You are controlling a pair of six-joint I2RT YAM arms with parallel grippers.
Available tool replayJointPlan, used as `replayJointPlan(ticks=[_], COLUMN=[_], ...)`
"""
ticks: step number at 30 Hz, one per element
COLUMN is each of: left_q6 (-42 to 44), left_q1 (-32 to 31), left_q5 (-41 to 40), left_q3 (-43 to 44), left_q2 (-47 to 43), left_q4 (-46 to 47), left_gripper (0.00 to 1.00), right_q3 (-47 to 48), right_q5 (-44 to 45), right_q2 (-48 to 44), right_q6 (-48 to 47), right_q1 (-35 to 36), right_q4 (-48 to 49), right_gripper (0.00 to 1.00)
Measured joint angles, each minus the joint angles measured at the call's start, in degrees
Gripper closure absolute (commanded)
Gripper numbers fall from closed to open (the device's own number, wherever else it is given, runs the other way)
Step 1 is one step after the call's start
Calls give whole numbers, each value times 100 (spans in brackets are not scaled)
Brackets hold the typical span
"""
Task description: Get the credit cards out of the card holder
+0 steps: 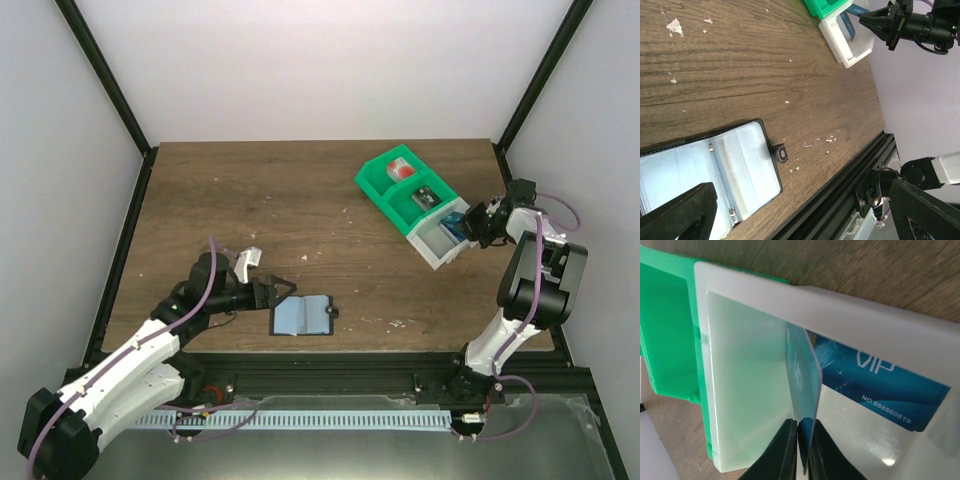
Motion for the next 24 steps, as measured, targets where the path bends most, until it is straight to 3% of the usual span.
replayJointPlan(ticks=[15, 24], left_q6=[-22, -168], left_q1=[0, 0], left_q5=[-22, -39], left_q3=[0, -142], left_q2=[0, 87], left_q4=[-13, 175], left_gripper=[5, 5], right_q3=[133, 140], right_q5=[610, 739], right_q2=[-26, -553], right_q6=[-61, 157], right_q1=[-4, -7], right_q4=[-101, -168], right_gripper=[76, 65])
